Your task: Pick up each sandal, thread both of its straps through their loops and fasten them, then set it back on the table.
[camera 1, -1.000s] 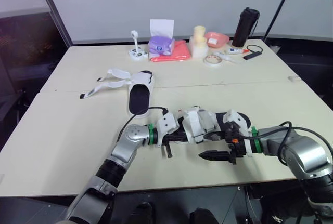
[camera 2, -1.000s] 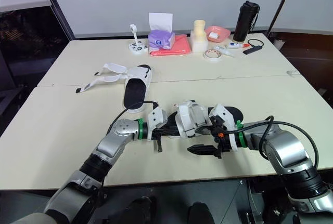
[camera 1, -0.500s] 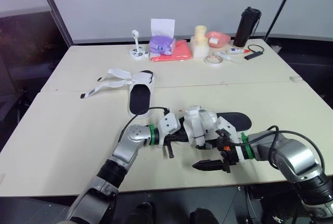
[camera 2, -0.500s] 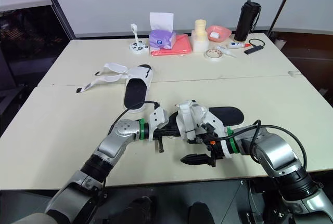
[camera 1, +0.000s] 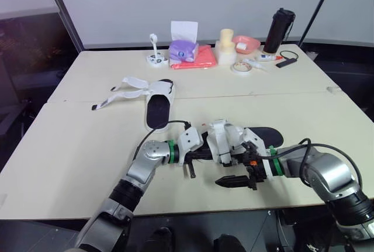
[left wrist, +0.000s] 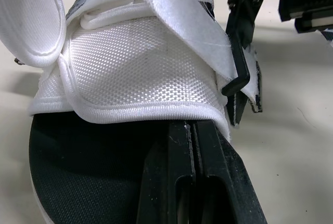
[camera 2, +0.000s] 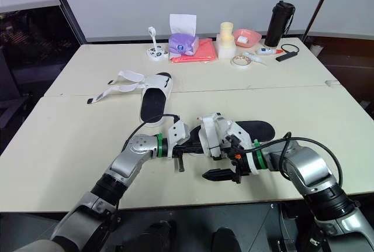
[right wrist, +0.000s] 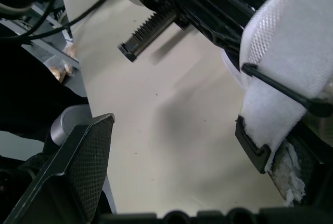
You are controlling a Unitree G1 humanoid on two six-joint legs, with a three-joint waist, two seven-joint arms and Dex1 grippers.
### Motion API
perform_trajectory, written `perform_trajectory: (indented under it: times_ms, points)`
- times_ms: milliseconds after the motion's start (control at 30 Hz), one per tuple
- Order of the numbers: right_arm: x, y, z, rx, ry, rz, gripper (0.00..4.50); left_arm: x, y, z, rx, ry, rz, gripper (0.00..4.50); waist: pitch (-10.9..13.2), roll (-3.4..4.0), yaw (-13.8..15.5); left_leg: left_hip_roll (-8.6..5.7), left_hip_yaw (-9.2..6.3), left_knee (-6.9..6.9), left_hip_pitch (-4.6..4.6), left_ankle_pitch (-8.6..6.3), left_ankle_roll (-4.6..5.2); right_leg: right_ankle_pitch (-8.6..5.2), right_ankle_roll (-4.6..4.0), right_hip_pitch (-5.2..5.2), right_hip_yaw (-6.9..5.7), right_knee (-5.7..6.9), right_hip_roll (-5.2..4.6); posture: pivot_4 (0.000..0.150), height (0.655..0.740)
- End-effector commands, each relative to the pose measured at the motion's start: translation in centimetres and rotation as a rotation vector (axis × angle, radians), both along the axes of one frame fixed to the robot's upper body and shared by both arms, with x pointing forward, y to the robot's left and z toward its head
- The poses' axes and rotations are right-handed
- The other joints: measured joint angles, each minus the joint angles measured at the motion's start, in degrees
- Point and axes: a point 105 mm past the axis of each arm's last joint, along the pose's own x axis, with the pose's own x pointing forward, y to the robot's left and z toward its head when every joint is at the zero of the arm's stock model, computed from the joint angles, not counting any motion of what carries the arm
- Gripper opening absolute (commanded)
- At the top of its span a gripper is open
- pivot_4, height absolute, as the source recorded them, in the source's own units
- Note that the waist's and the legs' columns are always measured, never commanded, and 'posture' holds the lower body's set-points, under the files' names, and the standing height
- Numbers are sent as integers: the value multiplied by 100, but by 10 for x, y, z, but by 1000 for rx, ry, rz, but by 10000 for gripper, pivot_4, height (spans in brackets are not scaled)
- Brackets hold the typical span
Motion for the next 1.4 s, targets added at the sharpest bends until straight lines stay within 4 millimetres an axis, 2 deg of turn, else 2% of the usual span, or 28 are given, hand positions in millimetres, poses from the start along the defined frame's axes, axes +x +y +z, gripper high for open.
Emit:
perform_trajectory:
  times_ms: [33, 100, 200, 233, 467, 733, 833, 1033, 1233, 1400]
  points:
    - [5, 0, 3, -23, -27, 6, 31869, -5, -3, -5, 15, 10, -14, 0, 0, 0, 1, 0, 0, 0, 0, 0, 0, 0, 0, 0, 0, 0, 0, 1500, 7400]
    - [6, 0, 1, -29, -22, 6, 21787, -5, -2, -6, 15, 10, -13, 0, 0, 0, 1, 0, 0, 0, 0, 0, 0, 0, 0, 0, -1, 0, 0, 1500, 7400]
    - [7, 0, 1, -31, -20, 6, 4066, -5, -2, -6, 15, 11, -11, 0, 0, 0, 2, 0, 0, -1, 0, 0, 0, 0, 0, 0, 0, 0, 0, 1500, 7400]
    - [8, -1, 0, -33, -20, 6, 352, -5, -2, -6, 15, 11, -11, 0, 0, 0, 2, 0, 0, -1, 0, 0, 0, 0, 0, 0, -1, 0, 0, 1500, 7400]
    - [0, -3, -8, -69, -4, 38, 352, -5, -2, -5, 13, 12, -8, 0, 0, 0, 3, 0, 0, -1, 0, 0, 0, 0, 0, 0, -1, 0, 0, 1500, 7400]
    - [-70, -6, -27, -191, 23, 331, 352, -8, -2, -6, 10, 23, -8, 0, -1, 0, 9, -1, 2, 0, 0, -8, 0, -3, 5, 3, -3, -2, -2, 1500, 7400]
    - [-80, -8, -27, -221, -27, 401, 352, -10, -1, -8, 13, 27, -10, 0, 0, -2, 12, 0, 3, 2, 1, -8, 0, -3, 5, 7, -3, -3, -2, 1500, 7400]
    - [-72, -8, -9, -223, -130, 409, 352, -14, -1, -11, 23, 39, -16, 0, 0, -1, 14, 2, 2, 4, 1, -8, 0, -4, 4, 8, -3, -4, -2, 1500, 7400]
    - [-53, -6, 34, -184, -252, 381, 352, -13, 1, -16, 51, 49, -13, 0, 0, -1, 14, 3, 1, 2, 0, -8, 0, -4, 4, 6, -2, -4, -2, 1500, 7400]
    - [-27, -1, 65, -141, -324, 342, 352, -13, 1, -22, 76, 61, -18, 0, 1, -1, 13, 4, 2, 3, 0, -8, 1, -3, 3, 6, -2, -6, -2, 1500, 7400]
